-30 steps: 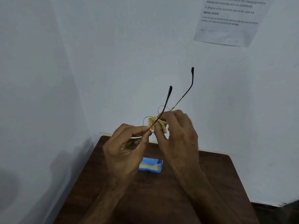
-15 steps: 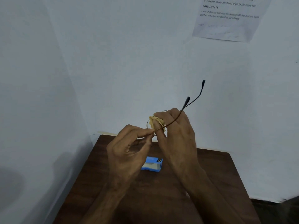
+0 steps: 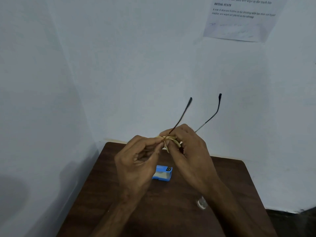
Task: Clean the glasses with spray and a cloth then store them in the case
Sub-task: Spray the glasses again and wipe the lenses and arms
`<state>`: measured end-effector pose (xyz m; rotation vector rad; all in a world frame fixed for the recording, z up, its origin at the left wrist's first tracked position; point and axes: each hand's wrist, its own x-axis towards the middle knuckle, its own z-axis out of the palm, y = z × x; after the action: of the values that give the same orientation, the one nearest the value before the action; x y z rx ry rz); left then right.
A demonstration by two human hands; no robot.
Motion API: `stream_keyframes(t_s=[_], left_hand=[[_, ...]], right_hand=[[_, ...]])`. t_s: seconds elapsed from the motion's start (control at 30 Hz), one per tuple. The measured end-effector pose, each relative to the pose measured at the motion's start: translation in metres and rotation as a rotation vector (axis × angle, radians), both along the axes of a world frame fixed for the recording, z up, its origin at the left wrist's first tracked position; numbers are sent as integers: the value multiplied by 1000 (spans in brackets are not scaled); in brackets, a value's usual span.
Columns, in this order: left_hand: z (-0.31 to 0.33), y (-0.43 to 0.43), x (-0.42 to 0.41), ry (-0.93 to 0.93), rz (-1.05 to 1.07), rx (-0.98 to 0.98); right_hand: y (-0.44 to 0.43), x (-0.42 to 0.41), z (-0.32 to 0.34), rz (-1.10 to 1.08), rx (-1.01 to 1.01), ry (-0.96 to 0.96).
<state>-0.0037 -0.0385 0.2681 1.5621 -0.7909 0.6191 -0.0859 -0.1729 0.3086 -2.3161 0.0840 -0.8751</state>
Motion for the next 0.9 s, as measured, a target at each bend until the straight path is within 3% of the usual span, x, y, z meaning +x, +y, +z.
stream_keyframes(t_s=[0.13, 0.3, 0.5, 0.73, 0.9], left_hand=[[3, -1, -4, 154, 7, -45], [7, -2, -10, 299, -7, -92], [11, 0, -12, 294, -16, -92], [17, 7, -14, 237, -8, -93], [12, 10, -10, 204, 2, -68]], right_hand=[[11, -6, -9, -99, 41, 7], [6, -7, -22, -186, -190, -35], [11, -7, -28, -206, -385, -145], [-5, -7, -20, -317, -211, -207], [0, -2, -22, -284, -303, -208]])
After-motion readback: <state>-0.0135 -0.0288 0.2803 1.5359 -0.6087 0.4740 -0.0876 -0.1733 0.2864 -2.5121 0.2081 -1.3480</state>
